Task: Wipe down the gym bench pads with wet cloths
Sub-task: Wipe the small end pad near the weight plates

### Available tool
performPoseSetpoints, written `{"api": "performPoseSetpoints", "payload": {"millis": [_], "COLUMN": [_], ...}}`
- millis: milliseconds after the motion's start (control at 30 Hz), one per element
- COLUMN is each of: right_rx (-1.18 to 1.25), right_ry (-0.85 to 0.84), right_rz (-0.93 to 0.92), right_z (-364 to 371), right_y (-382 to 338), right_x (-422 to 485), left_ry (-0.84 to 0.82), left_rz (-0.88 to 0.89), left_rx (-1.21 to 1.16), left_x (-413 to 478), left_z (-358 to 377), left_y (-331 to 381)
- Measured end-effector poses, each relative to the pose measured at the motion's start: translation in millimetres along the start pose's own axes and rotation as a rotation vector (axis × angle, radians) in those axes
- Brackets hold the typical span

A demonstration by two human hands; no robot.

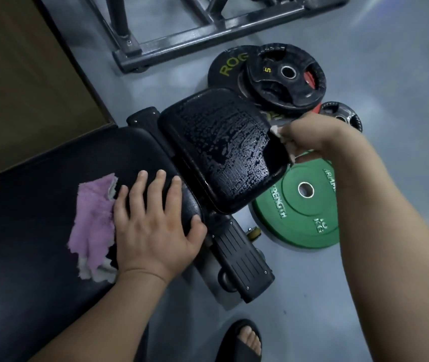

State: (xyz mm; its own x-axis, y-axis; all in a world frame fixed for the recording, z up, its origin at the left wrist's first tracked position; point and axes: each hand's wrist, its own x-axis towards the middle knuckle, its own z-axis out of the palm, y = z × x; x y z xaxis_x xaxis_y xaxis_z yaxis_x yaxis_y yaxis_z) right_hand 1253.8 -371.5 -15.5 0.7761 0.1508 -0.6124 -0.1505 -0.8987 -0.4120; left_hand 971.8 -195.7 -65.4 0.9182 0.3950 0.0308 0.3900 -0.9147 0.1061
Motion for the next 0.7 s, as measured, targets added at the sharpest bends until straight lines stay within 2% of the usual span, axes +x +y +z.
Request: {"api": "performPoseSetpoints", "payload": {"millis": [67,133,200,367,533,600,700], "right_rx": [-0.014,0.039,0.085,-0.082,-0.053,-0.055,-0.005], "right_ry": [0.090,0.216,0.272,0.264,0.165,0.251,0.487], "right_rz": [-0.037,-0.171,-0.248,-0.173,-0.031,-0.024,-0.070], "right_z": [5,17,27,25,41,59,83], "right_y": [-5,-17,-23,1,31,37,39], "right_x": [1,1,-2,-26,-77,-88,-87], "left_ry": [0.001,0.001,0.002,0.002,-0.001,-0.002,-0.004], "left_rz": [0.001,0.003,0.004,0.005,0.004,0.004,0.000], "left_rx": [0.007,0.009,0.006,-0.006,-0.011,-0.017,-0.017], "left_x": [0,0,1,1,1,1,-1], "left_z": [-1,-3,-4,-4,-3,-3,-5], "left_y": [0,1,1,-1,-1,-1,-1]}}
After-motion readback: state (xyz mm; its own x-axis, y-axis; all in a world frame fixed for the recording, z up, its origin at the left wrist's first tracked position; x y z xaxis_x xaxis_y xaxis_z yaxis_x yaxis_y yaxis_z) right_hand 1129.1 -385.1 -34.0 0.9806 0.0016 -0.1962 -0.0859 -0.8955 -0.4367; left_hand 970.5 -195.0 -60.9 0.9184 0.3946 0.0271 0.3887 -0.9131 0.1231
